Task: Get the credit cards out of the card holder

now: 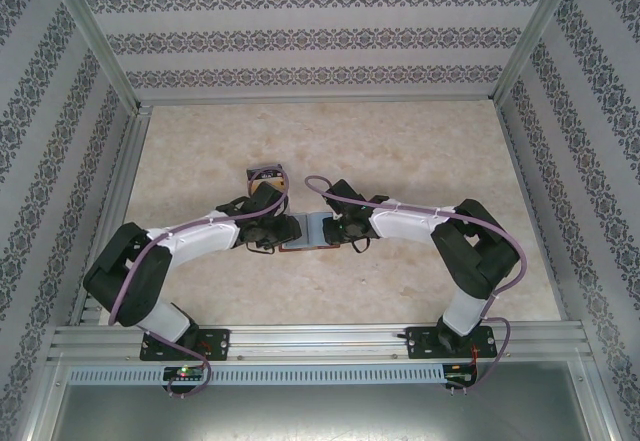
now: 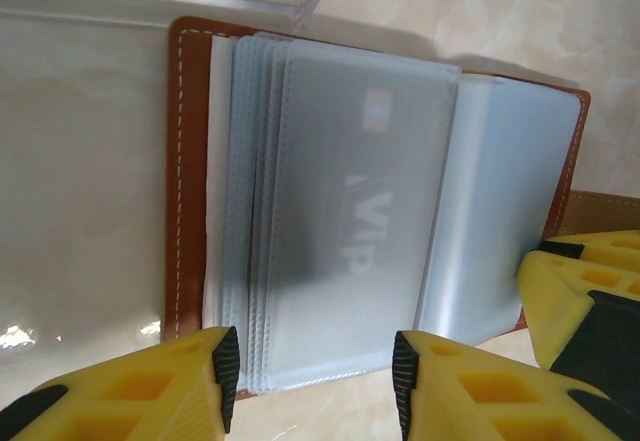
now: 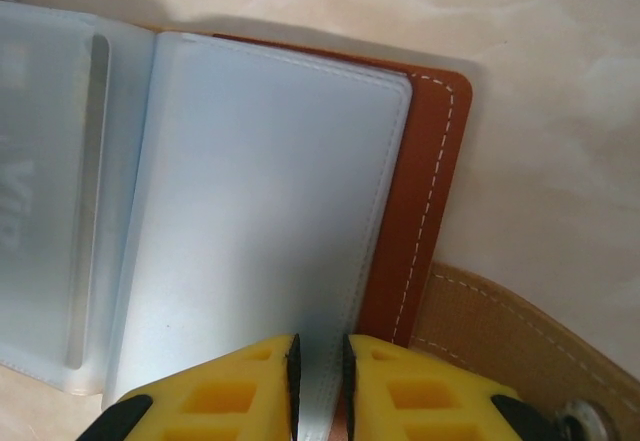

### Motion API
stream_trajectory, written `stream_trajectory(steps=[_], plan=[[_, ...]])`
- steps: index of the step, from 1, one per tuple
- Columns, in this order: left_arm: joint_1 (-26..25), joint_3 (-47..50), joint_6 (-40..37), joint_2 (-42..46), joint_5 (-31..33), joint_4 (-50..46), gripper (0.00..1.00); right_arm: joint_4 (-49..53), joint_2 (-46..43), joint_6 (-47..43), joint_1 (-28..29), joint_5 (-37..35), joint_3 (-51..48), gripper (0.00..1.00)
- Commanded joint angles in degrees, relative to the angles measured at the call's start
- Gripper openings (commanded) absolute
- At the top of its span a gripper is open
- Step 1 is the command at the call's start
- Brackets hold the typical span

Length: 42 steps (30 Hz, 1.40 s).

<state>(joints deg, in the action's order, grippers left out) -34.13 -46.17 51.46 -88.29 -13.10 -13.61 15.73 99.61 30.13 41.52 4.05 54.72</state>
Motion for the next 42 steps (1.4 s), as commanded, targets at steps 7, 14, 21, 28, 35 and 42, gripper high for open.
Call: stream_trajectory(steps=[7, 14, 21, 28, 35, 42], plan=[[-0.85, -1.92, -1.85, -2.71, -1.42, 3.06, 0.46, 0.02, 0.76, 0.91, 0.28, 0.52, -0.67, 0.22], [-0.99, -2.26, -1.97, -4.36, -2.28, 3.86, 0.44, 0.01, 1.22, 0.90, 0.32, 0.60, -0.49, 0.22], [-1.03, -2.56, -1.80, -5.82, -3.29, 4.42, 0.46, 0.18, 1.46, 0.91, 0.32, 0.65, -0.15, 0.22], [-1.15, -1.96, -1.29, -5.32, -5.69, 7.63, 0.54, 0.26, 1.60, 0.83, 0.46, 0.78, 0.03, 0.22], [-1.18, -1.89, -1.54, -4.81, -7.90, 9.90, 0.68, 0.27, 1.72, 1.03, 0.51, 0.82, -0.13, 0.23], [-1.71, -2.68, -2.26, -4.74, -9.67, 11.07, 0.90, 0.14, 1.55, 1.33, 0.51, 0.60, -0.44, 0.24]])
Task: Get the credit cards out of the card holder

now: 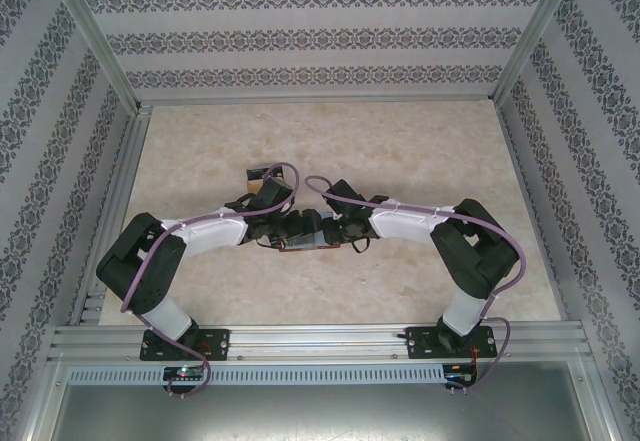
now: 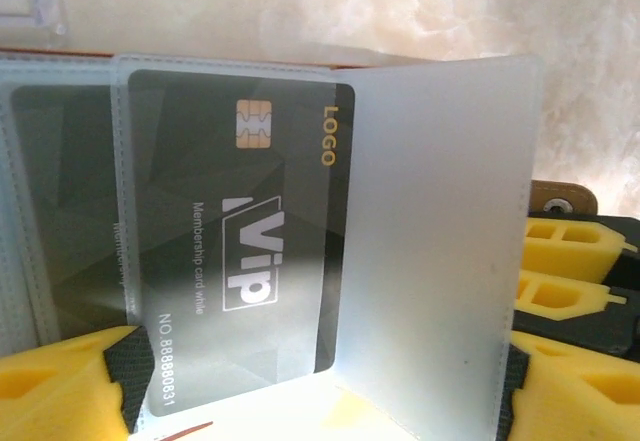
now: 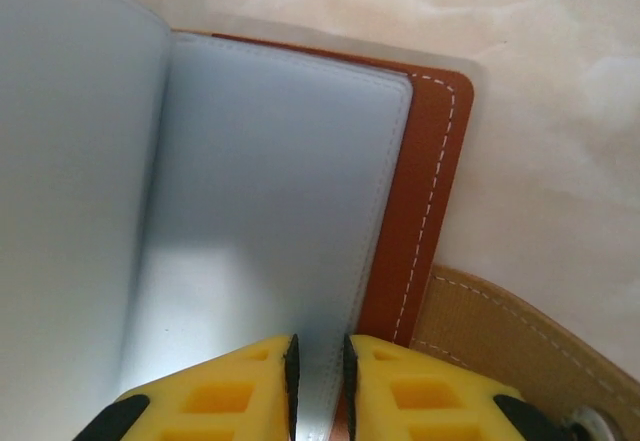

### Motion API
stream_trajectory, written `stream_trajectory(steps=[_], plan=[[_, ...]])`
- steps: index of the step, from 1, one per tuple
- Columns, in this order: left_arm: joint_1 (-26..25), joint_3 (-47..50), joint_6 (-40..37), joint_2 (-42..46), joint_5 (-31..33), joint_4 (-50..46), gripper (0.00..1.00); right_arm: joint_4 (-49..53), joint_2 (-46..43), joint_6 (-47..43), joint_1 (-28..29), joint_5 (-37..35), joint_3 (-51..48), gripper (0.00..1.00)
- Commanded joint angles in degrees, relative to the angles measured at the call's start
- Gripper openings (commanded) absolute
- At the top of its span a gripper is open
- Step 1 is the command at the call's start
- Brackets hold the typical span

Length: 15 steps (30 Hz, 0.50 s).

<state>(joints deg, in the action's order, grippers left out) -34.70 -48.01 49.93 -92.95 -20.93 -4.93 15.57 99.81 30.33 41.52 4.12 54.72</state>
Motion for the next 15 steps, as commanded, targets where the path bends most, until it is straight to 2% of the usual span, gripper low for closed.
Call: stream_trajectory(steps=[1, 5, 15], plan=[[-1.24, -1.07, -0.91, 0.04, -2.02, 2.39, 0.92, 0.21, 1.24, 1.22, 0.46, 0.46, -0.42, 0.24], [-1.60, -2.04, -1.38, 0.56, -2.02, 1.94, 0.98, -0.06, -0.01, 2.00, 0.04, -0.58, -1.21, 0.28], [-1.86, -3.02, -1.71, 0.33, -2.10, 1.92, 1.00, -0.90, -8.86, 4.34, -3.56, -4.47, -5.51, 0.36]])
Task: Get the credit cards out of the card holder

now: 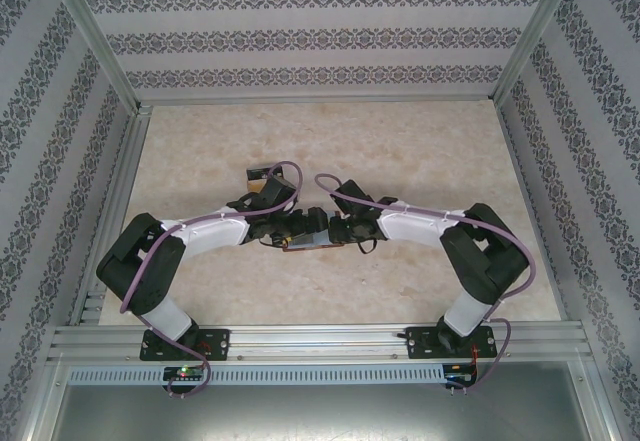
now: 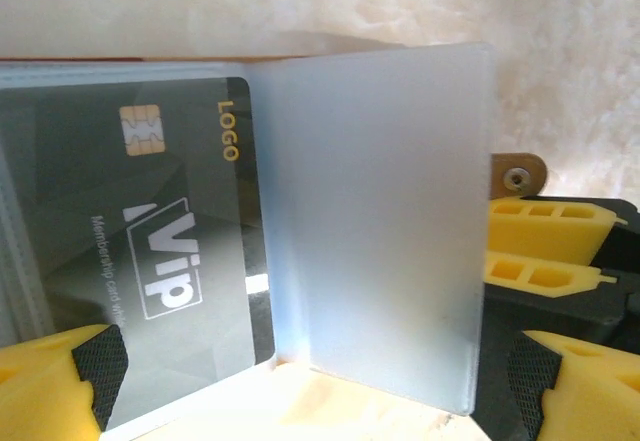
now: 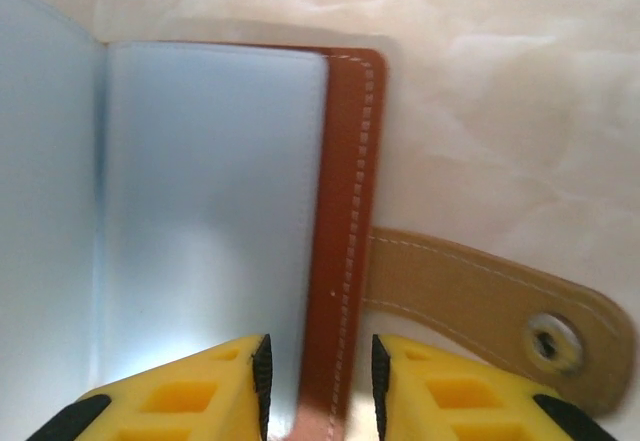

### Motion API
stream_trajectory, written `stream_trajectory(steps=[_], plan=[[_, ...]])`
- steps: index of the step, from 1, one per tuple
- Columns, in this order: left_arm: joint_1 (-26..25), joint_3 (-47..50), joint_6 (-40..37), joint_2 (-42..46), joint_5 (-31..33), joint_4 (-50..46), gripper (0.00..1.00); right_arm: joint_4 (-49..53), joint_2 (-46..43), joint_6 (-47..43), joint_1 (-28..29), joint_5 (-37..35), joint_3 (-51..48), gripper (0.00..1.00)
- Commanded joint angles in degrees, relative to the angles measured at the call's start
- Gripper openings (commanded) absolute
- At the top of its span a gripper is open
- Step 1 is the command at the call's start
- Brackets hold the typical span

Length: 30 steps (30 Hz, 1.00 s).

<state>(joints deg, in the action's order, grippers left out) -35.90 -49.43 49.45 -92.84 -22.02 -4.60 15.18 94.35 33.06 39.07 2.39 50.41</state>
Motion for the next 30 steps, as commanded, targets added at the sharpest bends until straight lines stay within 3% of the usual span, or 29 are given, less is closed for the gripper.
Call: stream_trajectory(steps=[1, 11, 19, 30], plan=[[-0.75, -1.71, -1.24, 0.12, -1.01, 1.61, 1.00, -0.61, -4.42, 1.89, -1.54, -3.10, -1.73, 0.36], [-0.76, -1.28, -1.69, 1.72, 0.26, 1.63, 0.99, -1.73, -9.86, 2.88, -2.67, -2.41, -3.57, 0.37], [-1.43, -3.94, -0.42, -3.14, -2.89, 4.69, 0.96, -1.52, -11.56, 3.27, -2.68, -2.66, -4.81, 0.37], [-3.56, -10.74, -0.51, -7.61, -4.09, 4.69, 0.94, -0.90, -20.21, 4.86, -3.95, -4.58, -11.72, 0.38]])
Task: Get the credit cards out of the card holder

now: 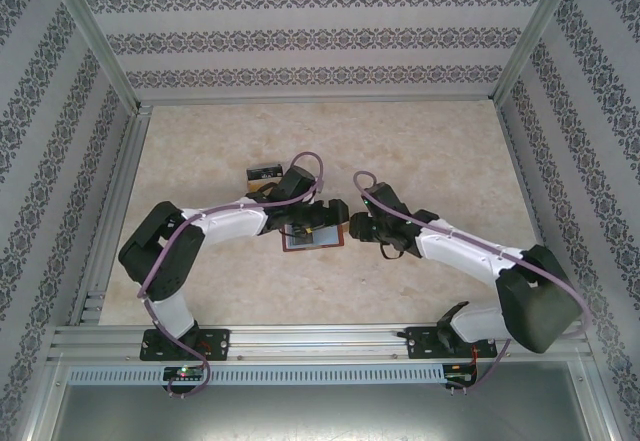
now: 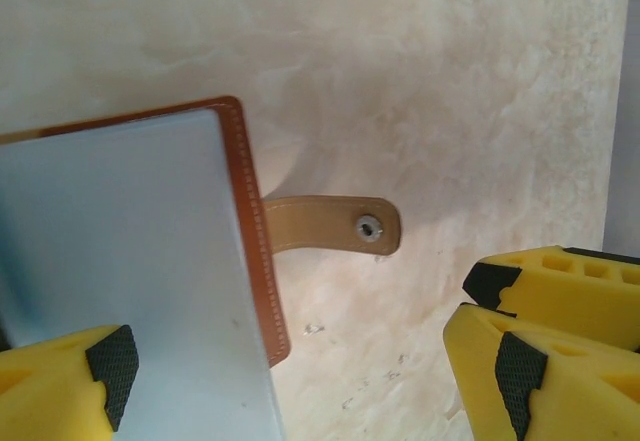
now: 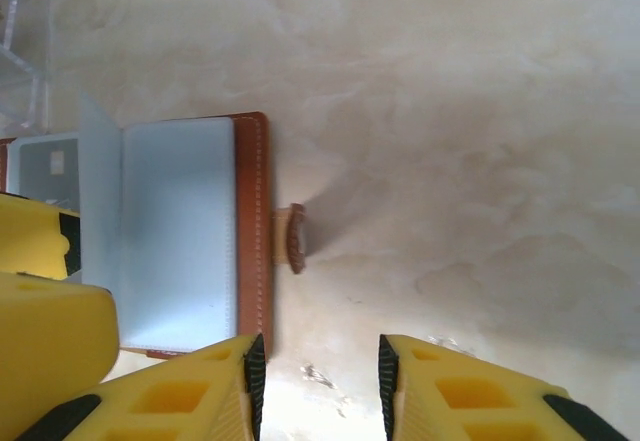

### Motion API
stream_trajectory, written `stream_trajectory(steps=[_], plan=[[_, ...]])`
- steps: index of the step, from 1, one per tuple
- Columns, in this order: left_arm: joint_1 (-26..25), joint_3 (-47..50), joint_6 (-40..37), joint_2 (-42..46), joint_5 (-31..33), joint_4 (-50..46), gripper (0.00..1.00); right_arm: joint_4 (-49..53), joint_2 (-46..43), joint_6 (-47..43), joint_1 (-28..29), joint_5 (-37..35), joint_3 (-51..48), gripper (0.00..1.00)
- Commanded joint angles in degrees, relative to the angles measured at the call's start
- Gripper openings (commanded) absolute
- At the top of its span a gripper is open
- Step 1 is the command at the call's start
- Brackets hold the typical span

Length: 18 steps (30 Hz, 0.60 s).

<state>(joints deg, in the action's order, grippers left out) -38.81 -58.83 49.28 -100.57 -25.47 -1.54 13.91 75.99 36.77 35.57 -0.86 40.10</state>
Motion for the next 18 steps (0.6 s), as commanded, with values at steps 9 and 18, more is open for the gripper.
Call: stream_trajectory(steps=[9, 18], plan=[[0.80, 3.07, -0.99, 7.70, 4.57, -2.02, 0.96, -1.63, 0.47, 0.79, -0.13, 1.22, 0.47, 0.38], [5.32, 12.67, -0.45, 19.68, 13.55, -10.57, 0.73, -4.47, 9.22, 0.12, 3.75, 6.54, 9.20, 0.32]])
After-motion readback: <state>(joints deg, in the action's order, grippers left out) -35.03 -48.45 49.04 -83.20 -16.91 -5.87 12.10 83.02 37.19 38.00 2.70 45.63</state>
